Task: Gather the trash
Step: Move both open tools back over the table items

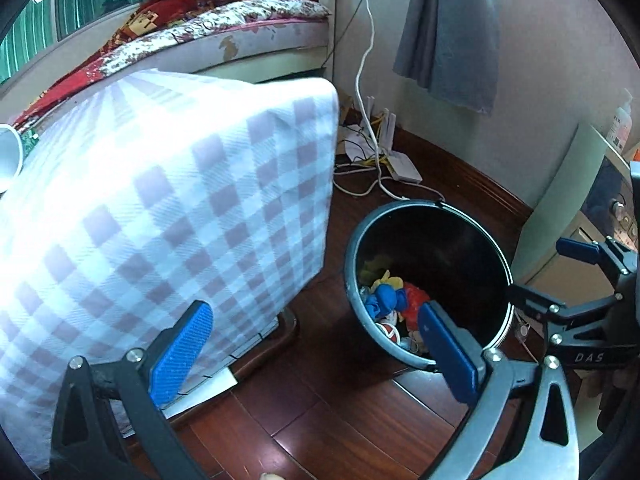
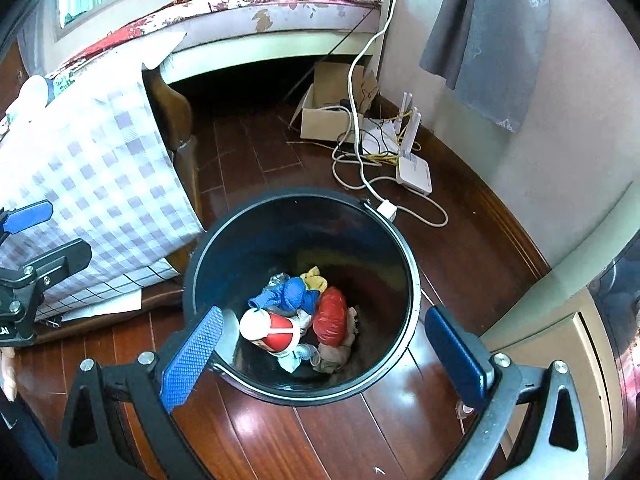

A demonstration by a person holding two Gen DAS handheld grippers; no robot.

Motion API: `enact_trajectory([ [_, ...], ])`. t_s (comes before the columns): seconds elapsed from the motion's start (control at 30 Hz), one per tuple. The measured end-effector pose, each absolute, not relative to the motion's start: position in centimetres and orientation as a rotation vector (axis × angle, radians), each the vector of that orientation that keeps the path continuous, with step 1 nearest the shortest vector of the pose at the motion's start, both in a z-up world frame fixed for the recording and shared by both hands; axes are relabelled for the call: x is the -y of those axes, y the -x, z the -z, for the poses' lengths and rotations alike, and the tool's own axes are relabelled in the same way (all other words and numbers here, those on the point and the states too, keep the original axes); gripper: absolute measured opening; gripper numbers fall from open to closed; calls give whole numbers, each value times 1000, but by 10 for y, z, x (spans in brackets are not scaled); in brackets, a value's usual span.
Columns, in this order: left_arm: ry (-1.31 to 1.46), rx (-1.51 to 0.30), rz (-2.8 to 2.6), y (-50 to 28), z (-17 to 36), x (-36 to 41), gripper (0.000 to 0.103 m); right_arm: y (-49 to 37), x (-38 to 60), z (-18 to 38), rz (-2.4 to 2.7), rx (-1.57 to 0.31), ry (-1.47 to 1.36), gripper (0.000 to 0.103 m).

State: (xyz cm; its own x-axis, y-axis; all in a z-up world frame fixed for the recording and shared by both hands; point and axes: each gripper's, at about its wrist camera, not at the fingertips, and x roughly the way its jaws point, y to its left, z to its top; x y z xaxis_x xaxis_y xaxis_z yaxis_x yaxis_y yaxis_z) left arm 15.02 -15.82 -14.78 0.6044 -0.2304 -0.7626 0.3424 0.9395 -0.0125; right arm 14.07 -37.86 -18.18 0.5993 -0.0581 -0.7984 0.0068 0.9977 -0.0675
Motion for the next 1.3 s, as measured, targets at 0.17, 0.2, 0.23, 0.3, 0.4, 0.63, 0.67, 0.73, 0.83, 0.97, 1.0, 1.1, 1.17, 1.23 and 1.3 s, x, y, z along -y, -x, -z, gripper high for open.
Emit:
enact_trajectory([
  [0.17,-131,-844,310,-143,143,150,102,-132,370,166,26,-897,44,102],
  [0.2,-131,-842,309,-142,143,150,102,-131,369,163,25,-891,41,102],
  [0.23,-133,-842,304,-140,143,148,102,-130,367,162,24,-887,38,102],
  [0.3,-130,-837,292,-137,141,144,102,-127,364,157,19,-880,32,102],
  [0.4,-117,-823,276,-132,136,135,102,-124,357,149,11,-863,27,102],
  [0.63,-106,-779,230,-124,117,112,102,-125,331,128,-26,-815,28,102],
  [0.67,-101,-772,224,-123,115,108,102,-126,326,123,-35,-803,28,102],
  [0.73,-91,-761,205,-123,110,100,102,-129,320,118,-49,-789,25,102],
  [0.83,-78,-742,175,-121,101,85,102,-134,307,110,-72,-770,15,102],
  [0.97,-55,-724,135,-121,92,65,102,-139,288,98,-104,-737,8,102],
  [1.0,-48,-720,127,-121,90,60,102,-140,285,96,-110,-731,9,102],
  [1.1,-34,-705,103,-120,84,44,102,-145,268,90,-140,-718,15,102],
  [1.17,-28,-694,84,-119,80,34,102,-146,259,88,-154,-711,19,102],
  [1.23,-17,-684,62,-119,77,22,102,-149,246,86,-178,-705,21,102],
  [1.3,-8,-674,36,-118,73,8,102,-151,231,85,-203,-703,29,102],
])
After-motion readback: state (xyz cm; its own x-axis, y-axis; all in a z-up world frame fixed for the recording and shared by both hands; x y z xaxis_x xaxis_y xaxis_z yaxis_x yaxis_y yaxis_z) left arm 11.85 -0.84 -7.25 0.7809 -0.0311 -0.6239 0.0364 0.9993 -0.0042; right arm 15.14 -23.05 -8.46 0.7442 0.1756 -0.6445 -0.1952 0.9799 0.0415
